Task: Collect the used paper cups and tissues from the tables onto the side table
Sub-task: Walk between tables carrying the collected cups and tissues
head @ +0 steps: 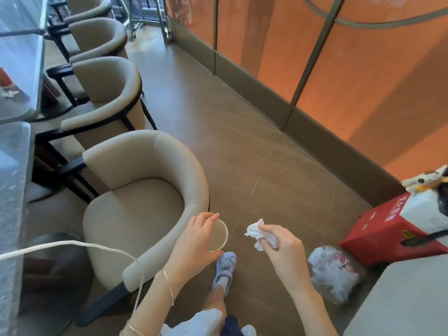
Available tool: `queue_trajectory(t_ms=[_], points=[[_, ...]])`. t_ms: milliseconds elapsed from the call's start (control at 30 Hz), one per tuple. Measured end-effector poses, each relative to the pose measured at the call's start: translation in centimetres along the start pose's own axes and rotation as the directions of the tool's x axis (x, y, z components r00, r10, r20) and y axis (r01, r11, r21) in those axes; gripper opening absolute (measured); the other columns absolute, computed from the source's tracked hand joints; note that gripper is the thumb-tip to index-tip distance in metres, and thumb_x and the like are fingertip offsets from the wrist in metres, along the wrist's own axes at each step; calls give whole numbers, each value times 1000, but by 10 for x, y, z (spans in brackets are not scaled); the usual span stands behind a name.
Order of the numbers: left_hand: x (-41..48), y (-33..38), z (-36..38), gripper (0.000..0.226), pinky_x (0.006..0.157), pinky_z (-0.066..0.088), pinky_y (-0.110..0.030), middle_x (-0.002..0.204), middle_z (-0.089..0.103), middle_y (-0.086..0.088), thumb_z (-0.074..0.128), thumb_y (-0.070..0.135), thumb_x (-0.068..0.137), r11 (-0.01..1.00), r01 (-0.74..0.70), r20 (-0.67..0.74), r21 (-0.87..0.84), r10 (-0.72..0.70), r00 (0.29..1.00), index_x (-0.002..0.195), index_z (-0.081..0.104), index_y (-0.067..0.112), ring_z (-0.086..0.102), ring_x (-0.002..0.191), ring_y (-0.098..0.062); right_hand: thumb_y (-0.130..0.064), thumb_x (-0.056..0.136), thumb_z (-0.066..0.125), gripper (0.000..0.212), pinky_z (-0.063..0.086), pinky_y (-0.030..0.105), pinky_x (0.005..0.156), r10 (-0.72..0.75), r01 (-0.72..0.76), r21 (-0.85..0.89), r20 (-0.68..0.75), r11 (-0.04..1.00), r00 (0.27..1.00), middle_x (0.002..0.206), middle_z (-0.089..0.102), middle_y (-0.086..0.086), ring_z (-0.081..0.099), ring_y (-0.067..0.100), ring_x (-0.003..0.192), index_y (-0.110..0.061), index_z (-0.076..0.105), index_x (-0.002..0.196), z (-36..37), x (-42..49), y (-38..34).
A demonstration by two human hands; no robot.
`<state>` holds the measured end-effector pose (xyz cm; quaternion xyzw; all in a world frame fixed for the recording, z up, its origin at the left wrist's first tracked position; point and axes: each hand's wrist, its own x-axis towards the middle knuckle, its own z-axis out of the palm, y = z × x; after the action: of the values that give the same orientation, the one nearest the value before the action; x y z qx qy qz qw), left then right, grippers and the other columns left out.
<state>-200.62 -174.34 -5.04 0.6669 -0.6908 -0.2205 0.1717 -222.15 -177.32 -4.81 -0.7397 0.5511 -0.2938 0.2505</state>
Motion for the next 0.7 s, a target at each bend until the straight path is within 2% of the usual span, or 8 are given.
queue_trajectory(t_ms=[200,367,533,700], points=[[94,-1,-1,82,98,25,-17,140,33,7,71,38,74,1000,-10,-3,-6,10,1000,142,28,19,30,125,-12,0,71,73,34,42,15,73,18,-18,-18,4,1000,1000,90,65,-17,62,9,83,-22,69,97,-13,90,25],[185,-3,-22,82,99,26,-20,139,34,5,71,37,73,1000,-7,-51,-4,6,999,141,29,18,31,123,-15,-2,75,69,30,46,23,72,-15,15,-41,14,999,1000,90,66,-14,60,10,84,-22,68,97,-32,191,29],[249,-9,-38,81,96,33,-22,138,37,6,72,33,71,1000,15,-135,-13,-16,991,140,33,18,33,123,-17,-1,77,67,30,41,12,74,-38,38,-2,49,999,998,90,63,-19,58,7,85,-22,68,99,-31,264,34],[281,-21,-39,82,96,32,-20,138,35,8,72,40,71,994,109,-136,-31,-112,984,140,32,21,32,121,-13,-4,78,67,29,41,12,75,-62,54,56,159,997,985,89,63,-20,58,4,86,-25,67,98,-13,313,46]])
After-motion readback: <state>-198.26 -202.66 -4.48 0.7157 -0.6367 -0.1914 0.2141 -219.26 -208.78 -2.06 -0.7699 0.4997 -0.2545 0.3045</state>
